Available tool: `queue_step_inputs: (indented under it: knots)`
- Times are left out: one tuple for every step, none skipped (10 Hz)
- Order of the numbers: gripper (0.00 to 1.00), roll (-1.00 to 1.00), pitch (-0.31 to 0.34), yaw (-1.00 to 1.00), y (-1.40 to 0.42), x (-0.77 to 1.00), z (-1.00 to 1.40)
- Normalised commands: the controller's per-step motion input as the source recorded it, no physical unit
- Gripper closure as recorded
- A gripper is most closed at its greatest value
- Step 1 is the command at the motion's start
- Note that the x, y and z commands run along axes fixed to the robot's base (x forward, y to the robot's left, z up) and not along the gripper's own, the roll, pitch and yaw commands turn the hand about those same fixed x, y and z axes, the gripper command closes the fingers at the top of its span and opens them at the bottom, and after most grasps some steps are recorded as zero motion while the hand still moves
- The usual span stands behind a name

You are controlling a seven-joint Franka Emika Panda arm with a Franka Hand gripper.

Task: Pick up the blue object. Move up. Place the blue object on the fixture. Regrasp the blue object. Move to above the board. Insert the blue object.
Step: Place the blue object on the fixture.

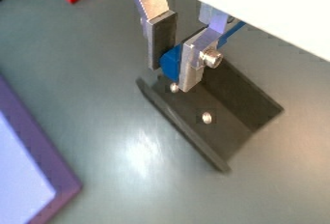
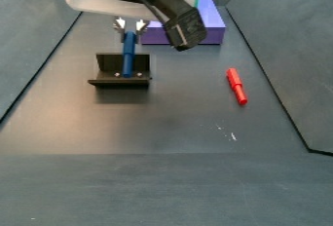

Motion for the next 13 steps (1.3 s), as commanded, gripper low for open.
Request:
queue_step_inputs:
  knots:
    - [1.0, -0.81, -0.249, 0.26, -0.13, 0.27, 0.02]
    - [1.0, -0.8, -0.263, 0.31, -0.16, 0.22, 0.0]
    - [1.0, -0.8, -0.271, 0.31, -0.16, 0.22, 0.0]
    - [1.0, -0.79, -0.274, 0.31, -0.17, 0.22, 0.0]
    - [1.0, -0.8, -0.271, 0.3, -0.16, 0.23, 0.0]
    - [1.0, -0.95, -0.071, 0.23, 0.0, 0.35, 0.04]
    - [1.0, -0.57, -0.003, 0.0, 0.23, 0.29, -0.09]
    - [1.0, -0.59, -0.189, 0.0, 0.19, 0.11, -0.13]
    - [1.0, -0.66, -0.277, 0.0, 0.12, 0.03, -0.09]
    - [1.0, -0.57, -0.237, 0.04, 0.0, 0.0, 0.0]
    - [1.0, -0.39, -0.26, 0.0, -0.02, -0.02, 0.0]
    - [1.0, 0.0, -0.129, 0.0, -0.09, -0.03, 0.0]
    - [1.0, 0.31, 0.017, 0.0, -0.12, 0.0, -0.16]
